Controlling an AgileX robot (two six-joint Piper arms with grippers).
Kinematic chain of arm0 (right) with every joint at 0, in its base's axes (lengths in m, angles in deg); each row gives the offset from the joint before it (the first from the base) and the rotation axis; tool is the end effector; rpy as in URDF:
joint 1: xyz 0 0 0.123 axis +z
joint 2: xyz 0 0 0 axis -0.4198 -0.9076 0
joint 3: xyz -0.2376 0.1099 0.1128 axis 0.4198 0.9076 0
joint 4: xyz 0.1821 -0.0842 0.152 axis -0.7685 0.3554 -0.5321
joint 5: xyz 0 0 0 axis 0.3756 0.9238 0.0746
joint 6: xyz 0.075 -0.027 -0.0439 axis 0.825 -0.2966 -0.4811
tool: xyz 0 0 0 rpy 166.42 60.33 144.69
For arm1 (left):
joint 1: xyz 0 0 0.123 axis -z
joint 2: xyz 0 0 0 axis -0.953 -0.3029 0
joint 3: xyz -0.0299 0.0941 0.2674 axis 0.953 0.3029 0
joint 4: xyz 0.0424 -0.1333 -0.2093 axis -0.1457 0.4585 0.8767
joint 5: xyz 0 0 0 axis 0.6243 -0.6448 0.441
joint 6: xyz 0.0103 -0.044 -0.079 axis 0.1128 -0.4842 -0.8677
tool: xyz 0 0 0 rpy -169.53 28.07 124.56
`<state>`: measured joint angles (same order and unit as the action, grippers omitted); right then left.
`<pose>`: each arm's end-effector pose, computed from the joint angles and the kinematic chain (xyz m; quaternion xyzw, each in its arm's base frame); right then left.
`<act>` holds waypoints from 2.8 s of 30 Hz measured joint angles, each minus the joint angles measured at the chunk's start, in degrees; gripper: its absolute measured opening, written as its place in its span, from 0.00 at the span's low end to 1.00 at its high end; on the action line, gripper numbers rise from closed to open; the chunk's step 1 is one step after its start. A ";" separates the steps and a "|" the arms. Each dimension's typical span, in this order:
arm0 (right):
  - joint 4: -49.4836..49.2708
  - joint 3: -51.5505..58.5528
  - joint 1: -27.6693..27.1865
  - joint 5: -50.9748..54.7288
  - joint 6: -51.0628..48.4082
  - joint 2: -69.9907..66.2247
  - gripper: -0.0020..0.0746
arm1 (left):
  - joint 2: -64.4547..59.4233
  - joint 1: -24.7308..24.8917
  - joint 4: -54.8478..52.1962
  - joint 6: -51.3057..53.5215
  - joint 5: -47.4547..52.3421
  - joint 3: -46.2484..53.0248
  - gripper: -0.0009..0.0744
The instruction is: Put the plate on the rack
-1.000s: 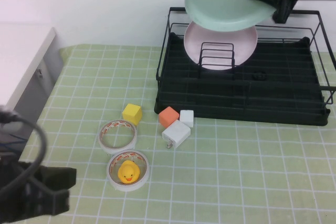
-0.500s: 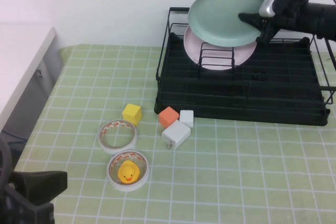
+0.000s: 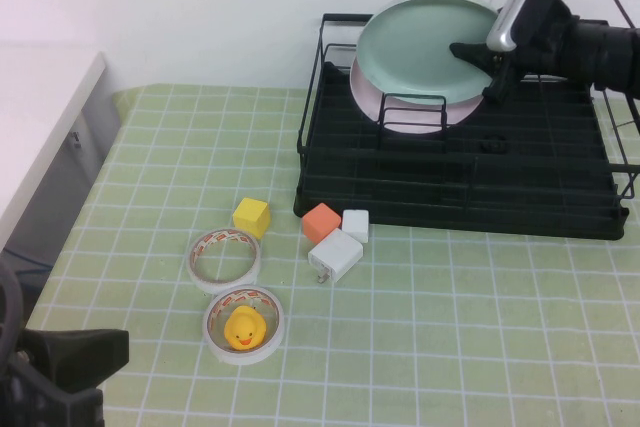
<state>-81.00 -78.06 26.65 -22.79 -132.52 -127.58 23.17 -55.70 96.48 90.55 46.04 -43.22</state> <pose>0.5597 0.0743 0.1827 -0.4786 0.6391 0.0528 0.5997 0.1081 -0.0652 0.3261 0.1059 0.8681 -0.2692 0.4034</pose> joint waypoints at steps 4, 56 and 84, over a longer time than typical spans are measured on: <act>-0.14 0.00 0.13 0.00 0.13 -0.25 0.42 | 0.00 0.00 0.00 -0.04 0.85 0.00 0.01; 11.97 39.78 -1.57 22.26 27.34 69.98 0.04 | 35.25 0.00 -22.67 -24.43 -2.40 17.04 0.01; 5.67 88.90 -1.57 7.70 22.55 121.95 0.04 | 35.25 0.00 -22.67 -24.43 -4.09 18.19 0.01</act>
<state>-75.33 10.85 25.08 -15.09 -109.97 -5.63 58.42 -55.70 73.81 66.12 41.95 -25.03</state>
